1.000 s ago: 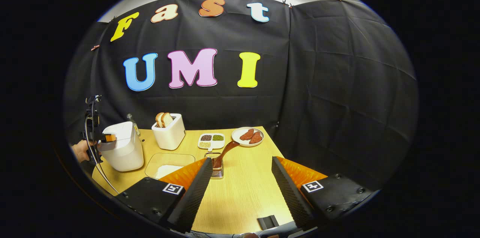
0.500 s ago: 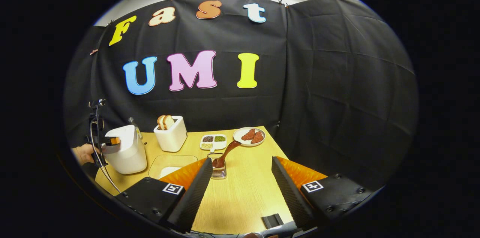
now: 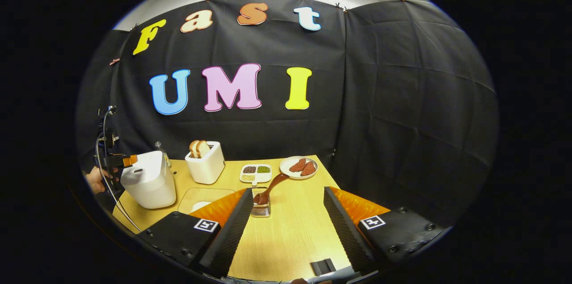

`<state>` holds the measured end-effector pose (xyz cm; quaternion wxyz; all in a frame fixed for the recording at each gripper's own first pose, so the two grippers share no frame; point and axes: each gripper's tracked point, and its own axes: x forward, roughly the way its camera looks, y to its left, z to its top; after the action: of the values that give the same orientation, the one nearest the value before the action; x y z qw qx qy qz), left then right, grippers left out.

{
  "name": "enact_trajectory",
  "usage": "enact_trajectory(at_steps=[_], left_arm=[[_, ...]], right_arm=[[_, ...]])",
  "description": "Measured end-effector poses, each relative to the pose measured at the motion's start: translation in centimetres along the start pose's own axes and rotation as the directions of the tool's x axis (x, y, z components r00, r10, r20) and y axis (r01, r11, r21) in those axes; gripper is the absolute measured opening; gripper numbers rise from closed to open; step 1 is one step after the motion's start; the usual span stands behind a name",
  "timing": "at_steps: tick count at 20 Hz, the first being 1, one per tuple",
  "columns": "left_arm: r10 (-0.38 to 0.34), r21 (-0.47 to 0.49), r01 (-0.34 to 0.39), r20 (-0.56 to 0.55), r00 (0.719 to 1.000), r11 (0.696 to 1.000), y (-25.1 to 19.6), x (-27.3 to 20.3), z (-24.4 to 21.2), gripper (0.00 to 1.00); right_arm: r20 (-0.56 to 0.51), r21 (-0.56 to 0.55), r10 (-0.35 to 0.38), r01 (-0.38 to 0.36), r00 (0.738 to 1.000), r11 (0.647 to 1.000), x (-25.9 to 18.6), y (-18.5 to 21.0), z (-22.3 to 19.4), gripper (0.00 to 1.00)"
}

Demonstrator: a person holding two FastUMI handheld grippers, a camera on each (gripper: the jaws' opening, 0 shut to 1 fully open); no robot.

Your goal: Close the left gripper, press the button to open the rice cooker; take a wooden spoon from the chopstick holder with the right hand, scoop a spoonful of rice and pour it into the rice cooker, then put the wooden spoon back into the chopstick holder.

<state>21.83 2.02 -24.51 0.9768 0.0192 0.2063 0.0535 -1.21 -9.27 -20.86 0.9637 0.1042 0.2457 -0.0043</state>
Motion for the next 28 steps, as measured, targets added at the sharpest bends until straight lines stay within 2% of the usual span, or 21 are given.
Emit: enact_trajectory(at_steps=[2,7,14,22,26,28], left_arm=[[-0.036,0.003,0.036,0.062,0.997,0.999,-0.5,-2.2,1.9,0.94],[-0.076,0.01,0.075,0.159,0.984,0.997,-0.7,-7.9,5.7,0.94],[-0.14,0.006,0.145,0.305,0.942,0.989,-1.2,-17.1,11.1,0.94],[-0.166,0.004,0.176,0.363,0.917,0.984,-0.9,-23.8,12.8,0.94],[-0.184,-0.021,0.208,0.382,0.906,0.978,-1.4,-26.4,13.5,0.94],[-0.191,-0.035,0.221,0.386,0.902,0.975,-1.6,-27.2,13.8,0.94]], right_arm=[[0.019,-0.011,0.02,-0.019,1.0,1.0,0.6,1.2,1.0,0.99],[0.083,-0.013,0.086,-0.085,0.993,0.996,1.1,5.3,4.7,0.99],[0.218,-0.044,0.185,-0.18,0.958,0.983,-0.7,11.6,11.1,0.98],[0.352,-0.224,0.215,-0.141,0.911,0.964,-3.6,15.3,15.9,0.97],[0.383,-0.221,0.238,-0.161,0.893,0.962,-5.6,16.0,18.1,0.97],[0.399,-0.229,0.231,-0.148,0.887,0.962,-6.5,15.3,19.8,0.97]])
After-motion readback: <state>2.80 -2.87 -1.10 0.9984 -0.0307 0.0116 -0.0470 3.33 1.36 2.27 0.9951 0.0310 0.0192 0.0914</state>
